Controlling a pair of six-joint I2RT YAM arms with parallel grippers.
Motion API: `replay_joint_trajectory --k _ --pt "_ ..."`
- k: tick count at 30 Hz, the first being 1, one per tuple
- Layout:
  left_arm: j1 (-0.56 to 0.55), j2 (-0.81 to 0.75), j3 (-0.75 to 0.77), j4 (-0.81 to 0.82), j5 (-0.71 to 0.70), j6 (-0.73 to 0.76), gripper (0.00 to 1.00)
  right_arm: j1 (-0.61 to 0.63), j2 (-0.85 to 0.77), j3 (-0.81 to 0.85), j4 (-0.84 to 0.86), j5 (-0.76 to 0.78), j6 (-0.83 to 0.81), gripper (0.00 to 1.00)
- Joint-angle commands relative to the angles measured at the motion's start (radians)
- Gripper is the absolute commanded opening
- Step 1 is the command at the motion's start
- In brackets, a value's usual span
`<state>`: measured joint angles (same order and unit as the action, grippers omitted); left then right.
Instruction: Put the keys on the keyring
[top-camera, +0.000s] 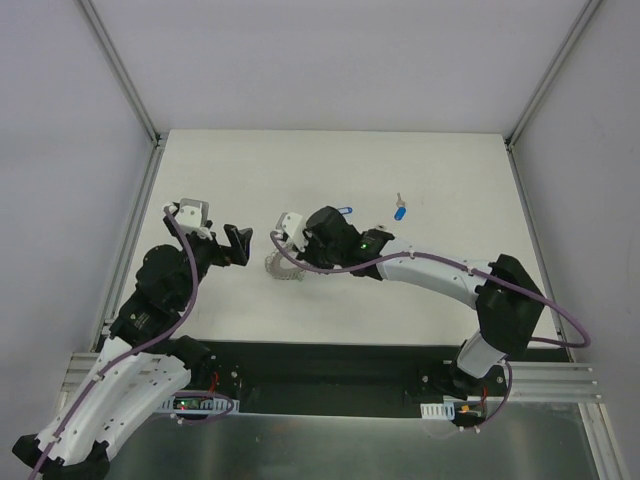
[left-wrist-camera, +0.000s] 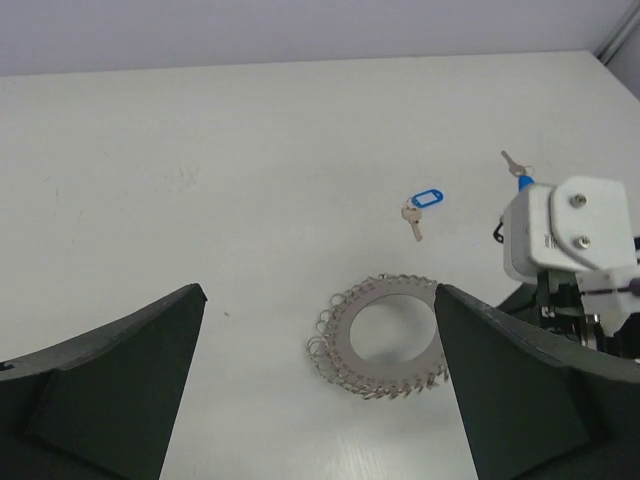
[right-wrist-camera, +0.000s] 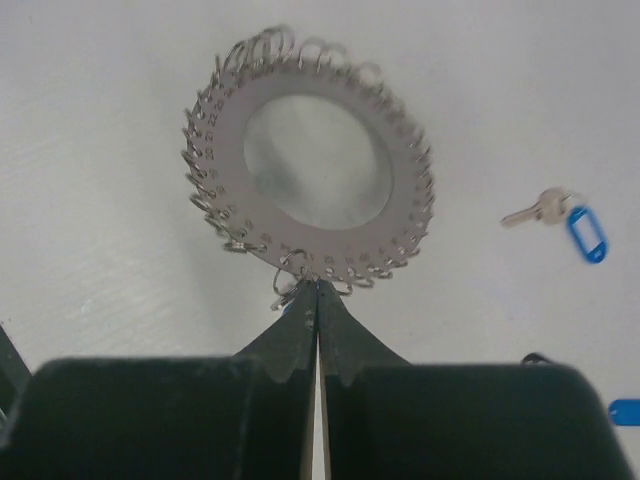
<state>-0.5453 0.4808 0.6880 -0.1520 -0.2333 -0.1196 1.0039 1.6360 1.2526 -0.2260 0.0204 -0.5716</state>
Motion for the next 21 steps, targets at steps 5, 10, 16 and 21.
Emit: replay_joint_trajectory --k 5,10,16,21 --pt "0.090 0.005 -0.028 0.011 0.129 -0.029 0.99 -0.002 -0.028 -0.211 0.096 -0.011 0.171 0.01" --pt "0.096 -0.011 -0.044 0.011 0.117 -0.019 0.99 0.001 -0.062 -0.281 0.120 -0.004 0.239 0.01" --pt "0.096 -0.015 -0.054 0.019 0.097 -0.014 0.99 0.013 -0.107 -0.317 0.111 0.033 0.288 0.01" --pt "0.096 -0.007 -0.058 0.023 0.101 -0.020 0.99 0.033 -0.139 -0.347 0.077 0.098 0.325 0.01"
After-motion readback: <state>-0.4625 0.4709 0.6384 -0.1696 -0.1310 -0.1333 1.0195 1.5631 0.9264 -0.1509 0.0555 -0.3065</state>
